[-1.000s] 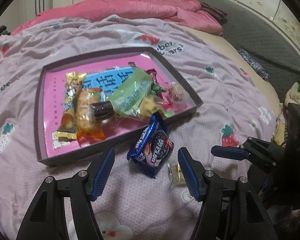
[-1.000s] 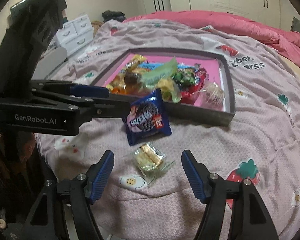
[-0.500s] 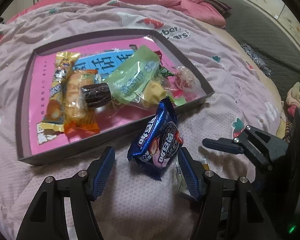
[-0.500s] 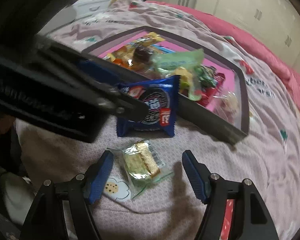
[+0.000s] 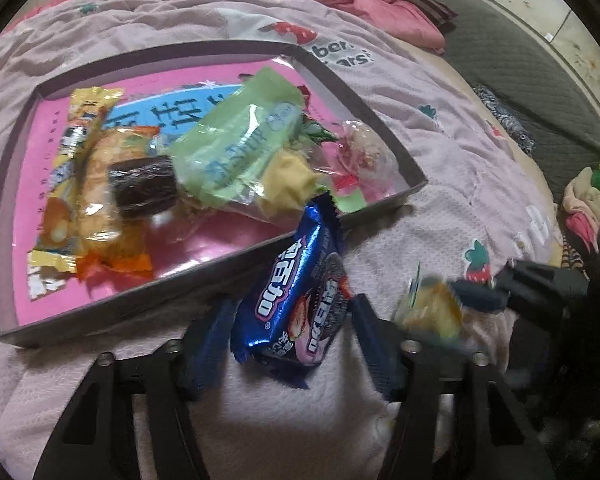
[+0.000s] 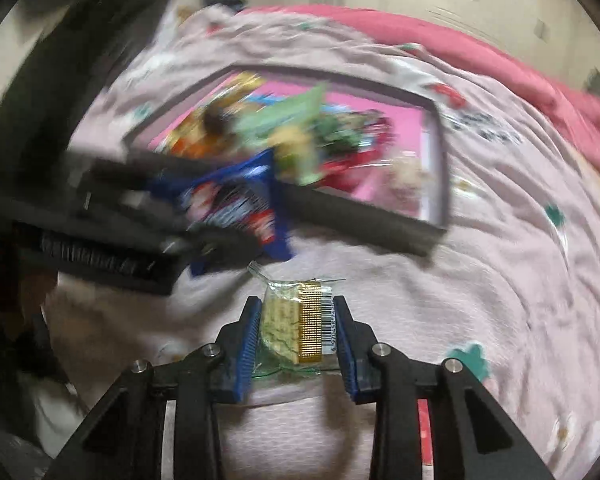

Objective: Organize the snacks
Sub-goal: 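Grasp the blue biscuit pack with the left tool while the right tool grasps the clear cracker pack, then carry the blue biscuit pack and cracker pack over the tray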

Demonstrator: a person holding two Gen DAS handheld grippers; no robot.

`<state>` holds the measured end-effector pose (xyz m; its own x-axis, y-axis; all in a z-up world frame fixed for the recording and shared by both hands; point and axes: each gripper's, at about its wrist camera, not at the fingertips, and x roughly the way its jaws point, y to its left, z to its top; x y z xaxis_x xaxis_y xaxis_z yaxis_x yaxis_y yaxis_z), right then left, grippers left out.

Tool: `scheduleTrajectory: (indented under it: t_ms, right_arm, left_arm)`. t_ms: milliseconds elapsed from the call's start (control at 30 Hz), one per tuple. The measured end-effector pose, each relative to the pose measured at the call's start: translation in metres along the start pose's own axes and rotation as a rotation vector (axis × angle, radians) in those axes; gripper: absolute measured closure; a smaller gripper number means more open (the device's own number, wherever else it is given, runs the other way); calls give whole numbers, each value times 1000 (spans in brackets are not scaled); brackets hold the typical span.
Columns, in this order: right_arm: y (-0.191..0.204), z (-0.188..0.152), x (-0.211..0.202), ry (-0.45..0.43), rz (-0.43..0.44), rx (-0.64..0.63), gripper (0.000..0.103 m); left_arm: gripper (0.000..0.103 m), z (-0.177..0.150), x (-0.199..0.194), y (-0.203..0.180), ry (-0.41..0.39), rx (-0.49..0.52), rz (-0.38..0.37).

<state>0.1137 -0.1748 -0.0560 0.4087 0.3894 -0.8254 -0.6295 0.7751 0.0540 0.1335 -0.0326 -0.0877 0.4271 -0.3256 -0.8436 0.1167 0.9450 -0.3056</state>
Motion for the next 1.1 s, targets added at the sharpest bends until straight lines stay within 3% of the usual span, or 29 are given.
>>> scheduleTrajectory:
  t_ms: [67, 367, 633, 733, 967, 1100]
  right_arm:
    - [-8, 3, -2, -18, 8, 38, 68]
    - [-22, 13, -13, -109, 73, 122, 68]
    - [-23, 19, -24, -169, 101, 134, 68]
    - [-24, 20, -32, -206, 114, 140, 68]
    - [-30, 37, -44, -302, 138, 150, 68]
    - [-33, 45, -41, -313, 135, 152, 68]
  left_arm:
    - [60, 0, 2, -1, 1, -8, -20]
    - [79, -3, -21, -2, -46, -22, -64]
    - [80, -5, -46, -4, -75, -18, -73]
    - [80, -2, -69, 0, -128, -30, -71]
    - [80, 15, -119, 14, -284, -34, 71]
    - [80, 19, -130, 32, -319, -68, 126]
